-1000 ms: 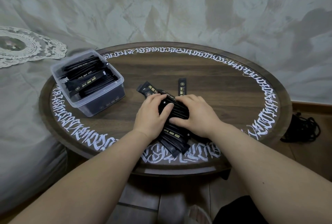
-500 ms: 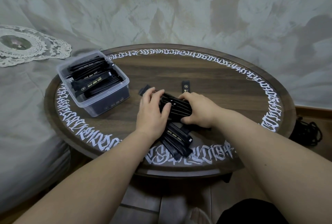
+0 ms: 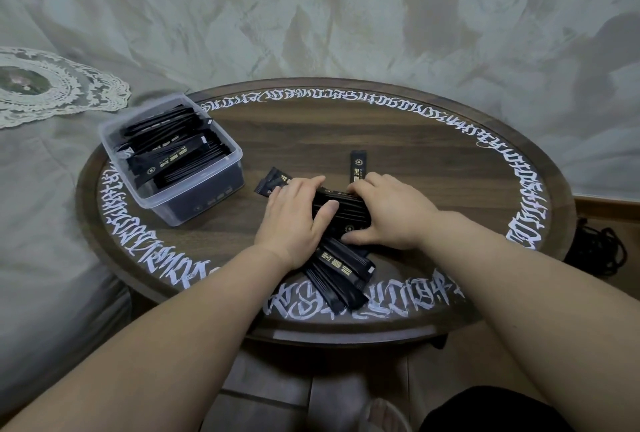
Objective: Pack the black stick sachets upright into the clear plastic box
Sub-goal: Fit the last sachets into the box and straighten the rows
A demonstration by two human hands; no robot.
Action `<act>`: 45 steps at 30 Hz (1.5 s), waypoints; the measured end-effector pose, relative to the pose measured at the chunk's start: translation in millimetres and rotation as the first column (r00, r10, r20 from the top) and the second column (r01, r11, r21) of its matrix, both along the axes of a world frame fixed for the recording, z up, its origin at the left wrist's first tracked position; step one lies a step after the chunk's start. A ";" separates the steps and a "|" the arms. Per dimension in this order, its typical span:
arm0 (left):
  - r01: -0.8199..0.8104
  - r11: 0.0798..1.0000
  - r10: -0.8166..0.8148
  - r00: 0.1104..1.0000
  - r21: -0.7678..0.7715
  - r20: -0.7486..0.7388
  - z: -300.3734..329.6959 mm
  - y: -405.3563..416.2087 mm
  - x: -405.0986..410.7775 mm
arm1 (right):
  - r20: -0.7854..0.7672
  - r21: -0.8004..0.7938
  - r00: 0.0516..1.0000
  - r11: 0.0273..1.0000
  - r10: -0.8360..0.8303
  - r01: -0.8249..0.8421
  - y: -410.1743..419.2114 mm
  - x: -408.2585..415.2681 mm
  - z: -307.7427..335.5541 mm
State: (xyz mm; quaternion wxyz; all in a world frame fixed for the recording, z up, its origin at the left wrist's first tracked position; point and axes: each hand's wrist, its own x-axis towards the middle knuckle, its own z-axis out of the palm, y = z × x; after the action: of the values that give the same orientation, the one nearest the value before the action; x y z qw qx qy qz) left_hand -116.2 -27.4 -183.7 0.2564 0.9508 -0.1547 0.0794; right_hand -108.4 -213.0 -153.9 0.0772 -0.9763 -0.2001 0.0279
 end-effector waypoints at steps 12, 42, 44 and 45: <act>-0.294 0.933 0.240 0.938 0.207 0.250 40.0 37.6 10.7 | -0.087 0.193 0.987 0.970 -0.136 0.150 7.3 4.9 27.6; -0.442 0.895 0.444 0.873 -0.059 0.203 69.6 117.5 -55.9 | 0.201 0.396 0.978 0.918 -0.063 -0.022 95.3 -6.4 97.7; -0.479 0.864 0.499 0.855 -0.153 0.143 72.1 133.6 -44.9 | 0.199 0.362 0.980 0.929 -0.001 -0.073 108.1 -1.7 102.8; -0.474 0.855 0.501 0.859 -0.211 0.101 74.0 139.2 -40.0 | 0.197 0.328 0.979 0.939 0.040 -0.105 114.6 0.7 104.2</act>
State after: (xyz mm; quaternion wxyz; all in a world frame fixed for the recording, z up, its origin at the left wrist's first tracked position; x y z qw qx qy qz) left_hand -156.2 111.9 -109.7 0.2993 0.9230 0.0805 0.2280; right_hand -107.7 -98.4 -49.7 0.2226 -0.9389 -0.2442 -0.0961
